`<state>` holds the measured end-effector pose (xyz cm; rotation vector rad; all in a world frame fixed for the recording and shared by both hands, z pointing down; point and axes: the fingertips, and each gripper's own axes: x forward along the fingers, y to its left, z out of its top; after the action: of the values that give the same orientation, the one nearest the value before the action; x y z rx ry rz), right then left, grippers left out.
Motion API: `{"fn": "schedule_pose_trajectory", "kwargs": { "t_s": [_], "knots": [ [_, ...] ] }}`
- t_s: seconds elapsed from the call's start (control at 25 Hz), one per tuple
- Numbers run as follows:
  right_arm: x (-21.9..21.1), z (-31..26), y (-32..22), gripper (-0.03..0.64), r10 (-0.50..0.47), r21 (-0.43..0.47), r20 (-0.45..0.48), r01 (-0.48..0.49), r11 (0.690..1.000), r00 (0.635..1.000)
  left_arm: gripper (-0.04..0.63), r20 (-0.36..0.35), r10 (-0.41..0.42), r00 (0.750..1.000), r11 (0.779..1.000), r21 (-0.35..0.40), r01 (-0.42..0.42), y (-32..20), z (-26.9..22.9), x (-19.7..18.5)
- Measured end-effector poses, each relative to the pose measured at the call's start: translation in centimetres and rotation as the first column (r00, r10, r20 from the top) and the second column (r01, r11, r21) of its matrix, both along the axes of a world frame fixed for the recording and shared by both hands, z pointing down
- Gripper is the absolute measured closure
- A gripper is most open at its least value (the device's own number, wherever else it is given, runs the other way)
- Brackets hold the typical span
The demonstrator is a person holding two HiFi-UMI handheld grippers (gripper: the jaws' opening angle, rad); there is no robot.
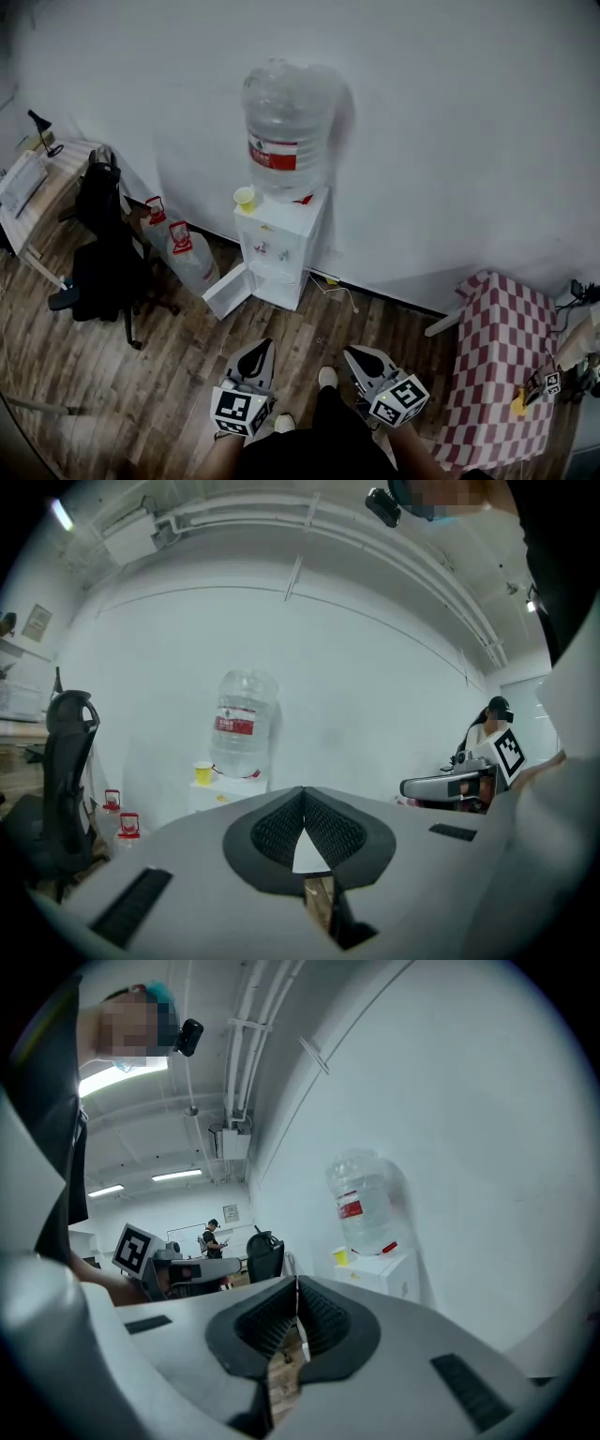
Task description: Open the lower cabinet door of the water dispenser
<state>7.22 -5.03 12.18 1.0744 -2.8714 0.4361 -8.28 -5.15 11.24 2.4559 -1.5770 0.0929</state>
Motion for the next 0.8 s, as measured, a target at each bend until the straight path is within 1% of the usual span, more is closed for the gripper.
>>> {"fn": "schedule_pose_trajectory", "kwargs": {
  "t_s": [0.16, 0.32, 0.56, 0.8],
  "knots": [
    [-1.0, -0.8, 3.6, 0.594, 0.004, 0.025, -0.022, -0.004, 1.000, 1.000, 0.581, -0.029, 0.006, 1.000, 1.000, -0.016, -0.006, 3.6, 0.6, -1.4],
    [-0.5, -1.7, 5.9, 0.594, 0.032, 0.033, -0.020, -0.032, 0.999, 0.999, 0.581, -0.045, 0.022, 0.999, 0.999, -0.032, -0.024, 6.1, 1.1, -1.5],
    [0.2, -2.2, 8.8, 0.594, 0.020, 0.035, 0.008, -0.020, 0.999, 1.000, 0.581, -0.016, 0.027, 1.000, 0.999, -0.021, -0.028, 8.4, 1.0, -0.8],
    [0.4, -3.0, 12.8, 0.594, -0.040, 0.041, 0.028, 0.039, 0.998, 0.999, 0.581, 0.014, 0.024, 1.000, 1.000, -0.007, -0.024, 10.6, 0.4, 1.0]
  ]
}}
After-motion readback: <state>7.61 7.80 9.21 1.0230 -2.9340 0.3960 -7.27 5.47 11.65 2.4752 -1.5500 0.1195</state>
